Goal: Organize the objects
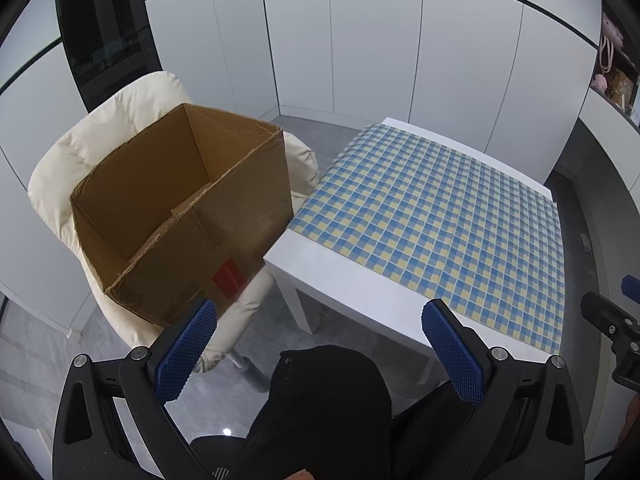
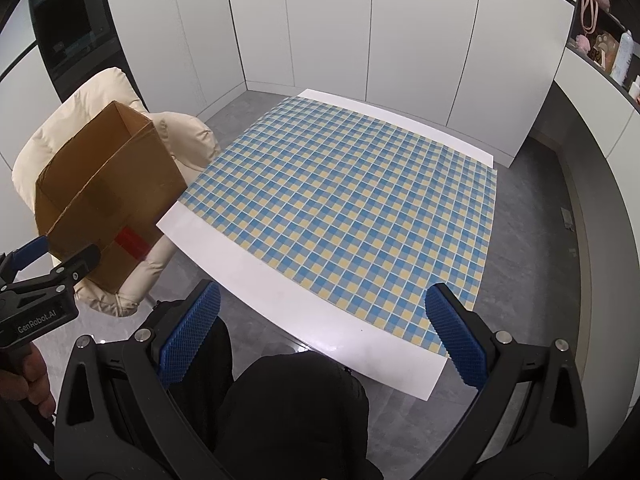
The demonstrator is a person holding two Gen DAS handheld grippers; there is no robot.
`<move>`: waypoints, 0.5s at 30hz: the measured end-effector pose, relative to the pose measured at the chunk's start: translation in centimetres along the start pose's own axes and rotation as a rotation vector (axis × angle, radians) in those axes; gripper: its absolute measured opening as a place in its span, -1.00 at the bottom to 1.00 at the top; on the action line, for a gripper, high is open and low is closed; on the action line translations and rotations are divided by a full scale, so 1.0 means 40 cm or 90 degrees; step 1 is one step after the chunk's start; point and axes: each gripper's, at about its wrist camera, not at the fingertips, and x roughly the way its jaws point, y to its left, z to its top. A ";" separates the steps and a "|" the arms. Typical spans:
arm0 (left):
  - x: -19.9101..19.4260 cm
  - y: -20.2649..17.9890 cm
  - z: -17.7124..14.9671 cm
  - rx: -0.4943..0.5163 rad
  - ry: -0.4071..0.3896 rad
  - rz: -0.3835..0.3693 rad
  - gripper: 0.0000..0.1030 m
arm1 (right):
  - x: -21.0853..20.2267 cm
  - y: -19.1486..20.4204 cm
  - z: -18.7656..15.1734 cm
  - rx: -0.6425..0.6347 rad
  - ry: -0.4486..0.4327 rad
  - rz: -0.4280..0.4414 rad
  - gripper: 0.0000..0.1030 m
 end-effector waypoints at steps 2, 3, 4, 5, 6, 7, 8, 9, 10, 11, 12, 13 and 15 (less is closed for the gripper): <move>0.003 -0.004 -0.001 0.002 0.004 -0.002 0.98 | 0.000 0.003 -0.001 -0.004 -0.002 0.001 1.00; 0.003 -0.006 -0.002 0.002 0.005 -0.003 0.98 | 0.000 0.005 -0.001 -0.006 -0.002 0.000 1.00; 0.004 -0.007 -0.002 0.002 0.006 -0.005 0.98 | 0.000 0.007 -0.002 -0.007 -0.002 -0.001 1.00; 0.005 -0.008 -0.002 0.002 0.007 -0.004 0.98 | 0.001 0.008 -0.002 -0.009 -0.002 -0.001 1.00; 0.005 -0.008 -0.003 0.003 0.007 -0.003 0.98 | 0.001 0.009 -0.002 -0.010 -0.002 -0.002 1.00; 0.006 -0.009 -0.003 0.005 0.006 -0.003 0.98 | 0.001 0.009 -0.003 -0.009 -0.003 -0.001 1.00; 0.005 -0.010 -0.003 0.007 0.005 -0.002 0.98 | 0.002 0.009 -0.003 -0.009 -0.002 -0.001 1.00; 0.005 -0.011 -0.004 0.009 0.004 -0.002 0.98 | 0.002 0.009 -0.003 -0.008 -0.002 0.001 1.00; 0.005 -0.012 -0.004 0.010 0.003 -0.002 0.98 | 0.002 0.009 -0.003 -0.009 -0.002 0.001 1.00; 0.006 -0.012 -0.004 0.010 0.004 -0.002 0.98 | 0.003 0.011 -0.003 -0.010 -0.001 0.001 1.00; 0.006 -0.012 -0.004 0.009 0.004 -0.003 0.98 | 0.004 0.010 -0.003 -0.012 -0.001 0.000 1.00; 0.005 -0.011 -0.003 0.008 0.004 -0.004 0.98 | 0.005 0.012 -0.004 -0.012 -0.001 -0.001 1.00; 0.003 -0.011 -0.003 0.006 0.000 -0.005 0.98 | 0.005 0.013 -0.004 -0.013 -0.001 0.000 1.00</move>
